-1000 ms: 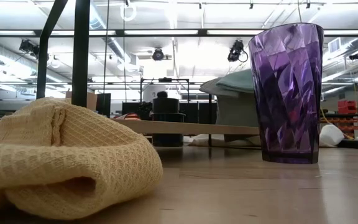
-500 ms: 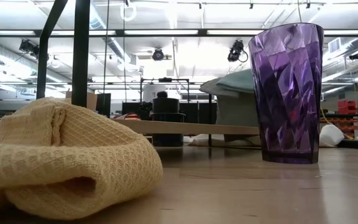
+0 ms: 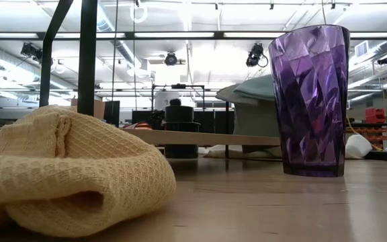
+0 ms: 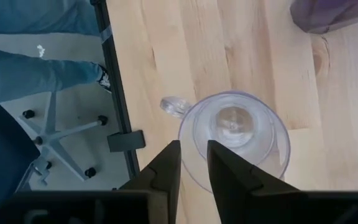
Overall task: Stack small to large cups/mugs on shelf
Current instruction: Put the violet glass on the shelf
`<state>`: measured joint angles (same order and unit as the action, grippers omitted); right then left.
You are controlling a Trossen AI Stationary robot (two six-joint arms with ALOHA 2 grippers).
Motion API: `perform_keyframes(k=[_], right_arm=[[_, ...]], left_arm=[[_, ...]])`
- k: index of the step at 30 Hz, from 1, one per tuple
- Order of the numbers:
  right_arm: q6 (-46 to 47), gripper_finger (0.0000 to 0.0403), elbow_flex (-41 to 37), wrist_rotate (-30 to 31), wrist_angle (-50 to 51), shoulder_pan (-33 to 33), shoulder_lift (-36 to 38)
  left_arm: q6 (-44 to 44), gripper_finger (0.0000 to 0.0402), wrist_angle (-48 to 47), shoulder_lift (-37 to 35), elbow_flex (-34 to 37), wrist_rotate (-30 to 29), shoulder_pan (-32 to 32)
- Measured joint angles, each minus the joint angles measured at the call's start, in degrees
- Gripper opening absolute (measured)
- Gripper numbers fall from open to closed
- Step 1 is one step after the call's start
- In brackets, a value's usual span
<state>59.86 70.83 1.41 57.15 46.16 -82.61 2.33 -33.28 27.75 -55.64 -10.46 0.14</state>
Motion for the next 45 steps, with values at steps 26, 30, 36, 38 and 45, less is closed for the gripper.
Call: perform_keyframes(k=[26,30,36,38,45], right_arm=[[-52.91,0.0088,0.11,-8.82,-5.77,-24.59,4.38],[-55.55,0.0107,0.11,-12.97,-4.98,-27.17,4.29],[-58.53,0.016,0.09,-13.36,-3.96,-28.14,4.29],[-58.59,0.0176,0.09,-12.98,-3.98,-28.21,4.06],[-61.53,0.0204,0.02,-12.83,-3.36,-27.53,1.46]], left_arm=[[0.02,0.0047,0.02,-0.01,0.0,0.0,0.0],[0.02,0.0048,0.01,0.0,0.0,0.0,0.0],[0.0,0.0047,0.0,0.0,0.0,0.0,0.02],[0.0,0.0046,0.0,0.0,0.0,0.02,0.01],[-0.02,0.0051,-0.04,-0.01,0.0,0.02,0.0]])
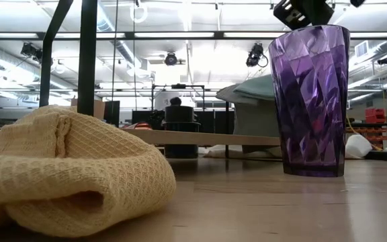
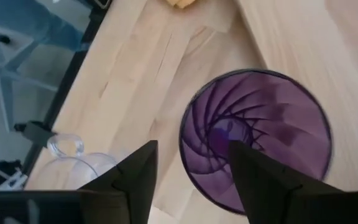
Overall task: Stack small to large cups/mugs on shelf
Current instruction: Put the violet glass on the shelf
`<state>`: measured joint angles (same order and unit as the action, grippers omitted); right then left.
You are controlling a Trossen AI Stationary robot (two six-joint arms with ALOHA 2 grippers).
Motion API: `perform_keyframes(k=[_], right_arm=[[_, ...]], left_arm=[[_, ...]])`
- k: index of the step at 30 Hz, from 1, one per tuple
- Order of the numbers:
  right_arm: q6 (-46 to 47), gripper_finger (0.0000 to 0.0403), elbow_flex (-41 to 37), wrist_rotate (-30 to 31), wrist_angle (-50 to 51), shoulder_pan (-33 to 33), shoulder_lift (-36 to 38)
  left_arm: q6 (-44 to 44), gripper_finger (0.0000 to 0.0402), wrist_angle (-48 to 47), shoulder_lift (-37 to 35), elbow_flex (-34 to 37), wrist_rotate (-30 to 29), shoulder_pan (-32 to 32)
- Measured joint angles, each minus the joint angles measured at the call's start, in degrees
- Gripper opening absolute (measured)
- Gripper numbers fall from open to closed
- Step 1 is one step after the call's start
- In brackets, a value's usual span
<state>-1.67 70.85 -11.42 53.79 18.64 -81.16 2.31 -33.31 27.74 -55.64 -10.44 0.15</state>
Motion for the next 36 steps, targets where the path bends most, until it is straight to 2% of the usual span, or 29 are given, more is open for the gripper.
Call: perform_keyframes(k=[13,20,31,36], right_arm=[[-3.06,0.0197,0.0,0.21,0.84,0.02,-6.85],[-3.04,0.0189,0.0,0.04,0.8,0.02,-7.79],[-2.65,0.0137,0.0,-0.53,0.8,0.02,-7.79],[-3.39,0.0079,0.0,-0.69,0.8,0.04,-7.78]], left_arm=[[0.02,0.0052,0.01,-0.01,0.0,-0.02,0.0],[0.0,0.0051,0.03,0.01,0.0,-0.02,0.0],[-0.02,0.0053,0.02,0.0,0.0,-0.02,0.0],[-0.03,0.0051,0.01,0.0,-0.01,-0.02,0.0]])
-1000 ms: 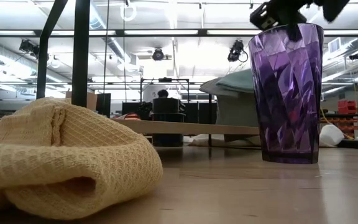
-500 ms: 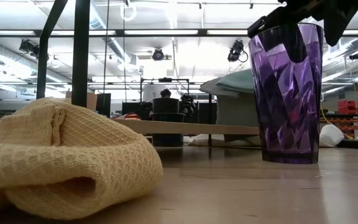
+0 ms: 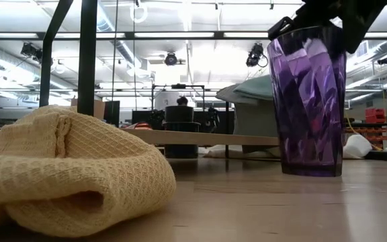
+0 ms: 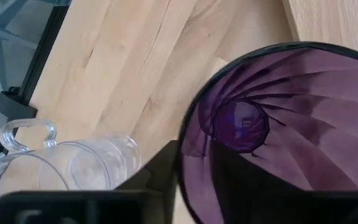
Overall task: Stack small to large cups/mugs on shelf
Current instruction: Put the violet glass on the shelf
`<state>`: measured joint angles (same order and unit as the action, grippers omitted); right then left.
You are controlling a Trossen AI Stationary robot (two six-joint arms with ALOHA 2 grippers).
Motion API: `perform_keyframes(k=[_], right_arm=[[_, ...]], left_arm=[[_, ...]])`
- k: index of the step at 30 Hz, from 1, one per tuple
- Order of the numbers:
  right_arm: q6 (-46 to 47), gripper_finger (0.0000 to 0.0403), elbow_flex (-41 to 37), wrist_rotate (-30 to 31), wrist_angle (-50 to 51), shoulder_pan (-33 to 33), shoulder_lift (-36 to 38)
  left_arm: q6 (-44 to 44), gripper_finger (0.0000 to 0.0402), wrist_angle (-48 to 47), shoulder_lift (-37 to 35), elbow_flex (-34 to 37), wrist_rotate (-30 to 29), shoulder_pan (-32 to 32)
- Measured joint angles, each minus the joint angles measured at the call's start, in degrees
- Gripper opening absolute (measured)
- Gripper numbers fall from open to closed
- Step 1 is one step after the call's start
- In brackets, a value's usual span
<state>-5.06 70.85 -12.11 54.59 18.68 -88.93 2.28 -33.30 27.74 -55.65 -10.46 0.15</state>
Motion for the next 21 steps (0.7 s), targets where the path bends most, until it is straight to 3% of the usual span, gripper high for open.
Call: perform_keyframes(k=[4,15,21], right_arm=[[-0.52,0.0016,0.24,1.3,-0.75,-0.22,0.3],[2.24,0.0009,0.59,3.9,0.61,0.75,0.96],[3.31,0.0004,5.4,5.58,6.7,1.12,0.83]], left_arm=[[-0.06,0.0055,0.0,0.0,0.01,0.0,0.01],[-0.06,0.0051,0.01,-0.01,0.01,-0.02,0.0],[-0.06,0.0057,0.02,0.0,0.01,-0.01,0.0]])
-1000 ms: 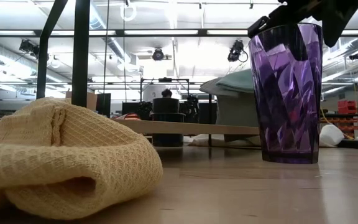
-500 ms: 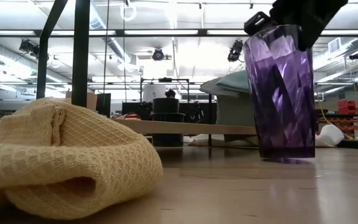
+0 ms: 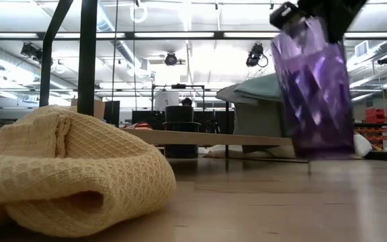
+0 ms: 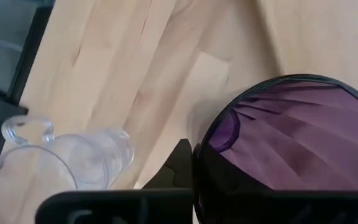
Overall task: Stack small to large cups/mugs on shelf
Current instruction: Put the violet glass on the shelf
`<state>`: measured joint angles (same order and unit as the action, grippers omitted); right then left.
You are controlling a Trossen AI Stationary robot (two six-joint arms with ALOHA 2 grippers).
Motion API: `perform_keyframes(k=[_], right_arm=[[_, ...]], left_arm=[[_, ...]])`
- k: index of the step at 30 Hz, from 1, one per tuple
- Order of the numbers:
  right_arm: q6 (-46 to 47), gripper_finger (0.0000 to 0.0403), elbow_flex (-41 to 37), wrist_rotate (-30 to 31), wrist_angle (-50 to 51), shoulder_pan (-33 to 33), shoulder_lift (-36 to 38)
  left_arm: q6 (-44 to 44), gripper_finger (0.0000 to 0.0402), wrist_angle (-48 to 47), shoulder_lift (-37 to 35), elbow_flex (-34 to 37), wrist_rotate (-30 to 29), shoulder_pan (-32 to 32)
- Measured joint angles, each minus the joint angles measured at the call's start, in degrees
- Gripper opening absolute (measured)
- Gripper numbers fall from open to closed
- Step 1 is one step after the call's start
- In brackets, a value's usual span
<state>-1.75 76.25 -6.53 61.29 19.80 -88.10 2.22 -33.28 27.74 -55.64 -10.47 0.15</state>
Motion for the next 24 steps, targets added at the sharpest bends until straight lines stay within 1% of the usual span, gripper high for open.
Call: perform_keyframes(k=[4,10,13,18,24], right_arm=[[-0.7,0.0004,4.39,1.08,2.85,-0.01,0.03],[-2.86,0.0004,10.71,4.49,1.77,-1.43,-0.4],[-4.36,0.0004,12.68,5.02,0.49,-3.1,-1.49],[-10.34,0.0004,18.22,5.03,0.05,-5.72,-5.97],[-17.43,0.0004,28.6,4.05,0.23,-8.69,-13.23]], left_arm=[[0.02,0.0055,-0.02,0.0,-0.01,0.01,0.01],[0.06,0.0052,-0.02,0.01,0.0,0.01,0.0],[0.08,0.0056,0.02,-0.01,0.0,0.01,0.01],[0.11,0.0059,0.0,0.0,0.0,0.01,-0.01],[0.11,0.0051,0.02,0.01,-0.01,-0.01,0.01]])
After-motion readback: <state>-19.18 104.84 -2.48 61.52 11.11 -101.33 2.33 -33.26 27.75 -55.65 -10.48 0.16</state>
